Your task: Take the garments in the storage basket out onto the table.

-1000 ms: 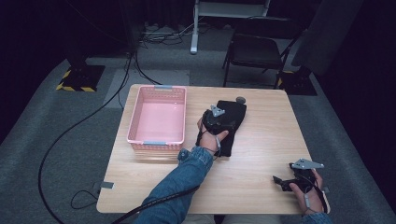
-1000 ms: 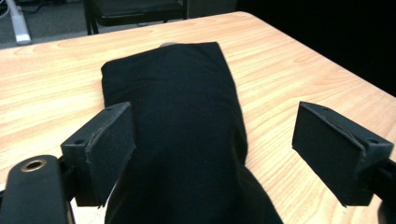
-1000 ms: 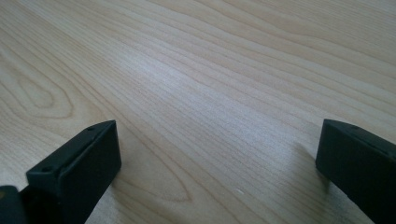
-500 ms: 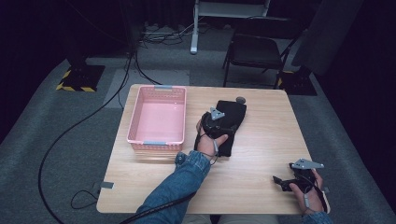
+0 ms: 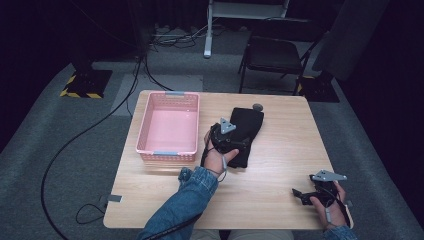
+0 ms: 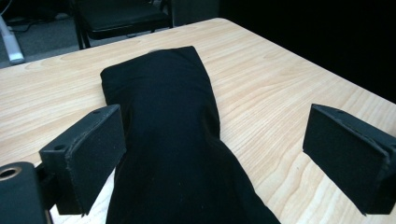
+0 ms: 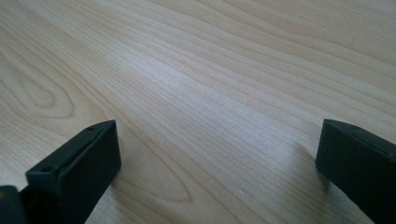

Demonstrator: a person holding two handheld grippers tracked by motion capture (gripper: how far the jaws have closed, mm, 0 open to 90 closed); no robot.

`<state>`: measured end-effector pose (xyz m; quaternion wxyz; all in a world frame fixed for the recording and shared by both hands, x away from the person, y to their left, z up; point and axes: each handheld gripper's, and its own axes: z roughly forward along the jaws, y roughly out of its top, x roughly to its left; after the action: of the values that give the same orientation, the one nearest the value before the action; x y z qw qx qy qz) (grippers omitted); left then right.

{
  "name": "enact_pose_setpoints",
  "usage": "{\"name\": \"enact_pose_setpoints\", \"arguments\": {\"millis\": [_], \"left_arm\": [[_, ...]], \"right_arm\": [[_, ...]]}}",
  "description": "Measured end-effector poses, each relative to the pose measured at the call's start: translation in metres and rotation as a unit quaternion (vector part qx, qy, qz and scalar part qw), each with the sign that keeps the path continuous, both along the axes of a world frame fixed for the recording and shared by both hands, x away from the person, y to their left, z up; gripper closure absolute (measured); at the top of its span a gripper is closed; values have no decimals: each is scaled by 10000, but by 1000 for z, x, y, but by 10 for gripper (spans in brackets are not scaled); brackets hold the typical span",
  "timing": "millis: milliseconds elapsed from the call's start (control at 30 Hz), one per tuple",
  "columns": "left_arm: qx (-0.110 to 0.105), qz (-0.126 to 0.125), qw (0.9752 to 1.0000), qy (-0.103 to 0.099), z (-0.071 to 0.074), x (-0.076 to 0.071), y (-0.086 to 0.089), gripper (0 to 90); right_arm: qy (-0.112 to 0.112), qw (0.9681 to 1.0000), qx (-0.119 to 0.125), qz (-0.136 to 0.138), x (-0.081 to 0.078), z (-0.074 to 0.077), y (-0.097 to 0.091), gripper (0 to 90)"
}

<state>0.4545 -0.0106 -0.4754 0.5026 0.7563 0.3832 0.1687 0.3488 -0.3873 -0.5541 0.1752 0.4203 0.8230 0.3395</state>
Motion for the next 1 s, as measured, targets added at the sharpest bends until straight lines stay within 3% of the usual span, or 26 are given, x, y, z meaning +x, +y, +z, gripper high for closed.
{"name": "enact_pose_setpoints", "arguments": {"millis": [267,767,1000], "left_arm": [[-45,-56,10000,-17,5,-10,9,28],[152,-117,9996,-191,10,-24,22,8],[169,-137,9996,-179,8,-29,29,8]], "right_arm": [[0,10000,1,0,0,0,0,0],[2,10000,0,1,0,0,0,0],[1,10000,-1,1,0,0,0,0]]}}
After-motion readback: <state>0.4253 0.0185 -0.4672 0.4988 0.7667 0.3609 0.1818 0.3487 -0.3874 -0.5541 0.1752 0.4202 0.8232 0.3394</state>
